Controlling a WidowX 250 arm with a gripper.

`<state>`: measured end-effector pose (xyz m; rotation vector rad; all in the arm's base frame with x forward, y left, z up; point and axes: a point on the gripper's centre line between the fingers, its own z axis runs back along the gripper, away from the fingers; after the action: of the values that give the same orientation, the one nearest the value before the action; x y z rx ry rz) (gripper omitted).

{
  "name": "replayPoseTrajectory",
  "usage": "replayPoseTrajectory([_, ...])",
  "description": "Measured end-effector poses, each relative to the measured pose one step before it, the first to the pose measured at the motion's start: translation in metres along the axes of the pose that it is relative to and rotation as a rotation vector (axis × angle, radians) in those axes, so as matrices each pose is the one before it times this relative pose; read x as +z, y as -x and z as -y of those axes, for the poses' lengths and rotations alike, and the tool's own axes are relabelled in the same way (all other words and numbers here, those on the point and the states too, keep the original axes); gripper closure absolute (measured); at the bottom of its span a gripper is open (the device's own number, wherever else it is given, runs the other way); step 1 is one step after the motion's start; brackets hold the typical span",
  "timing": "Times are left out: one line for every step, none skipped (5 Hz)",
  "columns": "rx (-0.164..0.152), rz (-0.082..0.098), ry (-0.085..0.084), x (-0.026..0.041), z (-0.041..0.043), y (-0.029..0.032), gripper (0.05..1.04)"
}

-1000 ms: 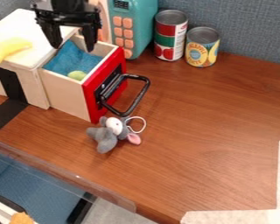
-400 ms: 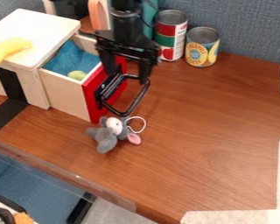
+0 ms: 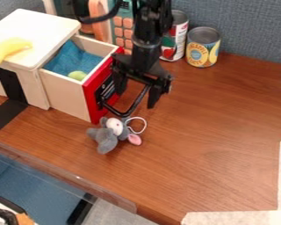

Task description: Close the drawer

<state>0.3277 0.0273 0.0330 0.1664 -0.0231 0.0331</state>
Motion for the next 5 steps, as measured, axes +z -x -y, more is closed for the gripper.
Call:
replayPoseTrajectory([-0.0048, -0.0565, -0.0409, -0.02471, 0.00247, 0.00453, 0.135])
replayPoseTrajectory([-0.0250, -0.0166, -0.0300, -0.01110, 0.00336, 0.00073, 0.426])
replayPoseTrajectory([-0.0035, 0.0054, -0.0165, 0.00032, -0.00267, -0.00111, 0.732])
replayPoseTrajectory([0.0349, -0.0093, -0.0085, -0.00230, -0.01439, 0.00143, 0.925])
replayPoseTrajectory([0.0801, -0.0008, 0.0016, 0.00019, -0.02800, -0.00566, 0.954])
